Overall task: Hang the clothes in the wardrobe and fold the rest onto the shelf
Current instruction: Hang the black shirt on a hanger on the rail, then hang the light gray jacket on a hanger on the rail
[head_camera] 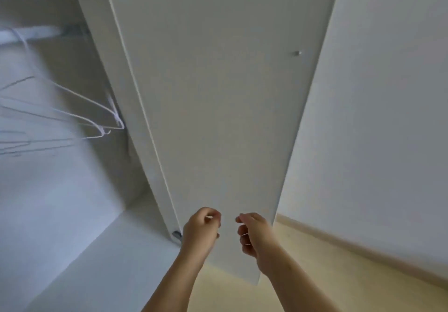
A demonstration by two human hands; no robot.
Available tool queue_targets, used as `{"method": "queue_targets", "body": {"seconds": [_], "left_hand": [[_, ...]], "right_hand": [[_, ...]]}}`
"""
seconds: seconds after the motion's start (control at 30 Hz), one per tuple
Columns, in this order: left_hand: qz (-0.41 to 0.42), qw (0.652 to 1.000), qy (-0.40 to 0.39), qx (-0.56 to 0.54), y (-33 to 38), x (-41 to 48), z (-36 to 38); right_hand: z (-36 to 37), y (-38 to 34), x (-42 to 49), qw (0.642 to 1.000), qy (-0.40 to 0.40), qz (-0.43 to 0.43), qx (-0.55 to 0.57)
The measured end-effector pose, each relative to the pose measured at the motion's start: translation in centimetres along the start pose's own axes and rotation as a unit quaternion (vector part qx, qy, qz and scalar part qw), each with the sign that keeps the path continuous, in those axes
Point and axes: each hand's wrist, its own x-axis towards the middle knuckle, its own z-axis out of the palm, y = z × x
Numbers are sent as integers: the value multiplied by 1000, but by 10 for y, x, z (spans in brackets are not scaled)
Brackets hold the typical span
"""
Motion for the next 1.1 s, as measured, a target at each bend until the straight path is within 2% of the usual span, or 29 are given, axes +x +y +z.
{"method": "queue_targets", "body": {"seconds": [0.1, 0.2, 0.37, 0.5, 0.73, 0.97, 1.1], "left_hand": [[32, 996, -82, 21, 13, -2, 58], [46, 979, -192, 60, 25, -17, 129], [76, 928, -351, 101, 38, -87, 246], [92, 885, -438, 128, 49, -154, 319], [117, 819, -543, 145, 70, -271, 432], [113, 772, -597, 185, 79, -327, 538], [110, 748, -623, 199, 89, -346, 618]], "right_hand": [[-53, 14, -12, 998, 62, 7, 32], [-116, 39, -31, 982, 161, 17, 96], [-222, 94, -89, 928, 316, 46, 191], [-290, 131, -145, 880, 397, 64, 253], [-404, 182, -239, 787, 519, 50, 329], [-491, 221, -266, 694, 561, 69, 446], [-568, 233, -265, 656, 583, 74, 474]]}}
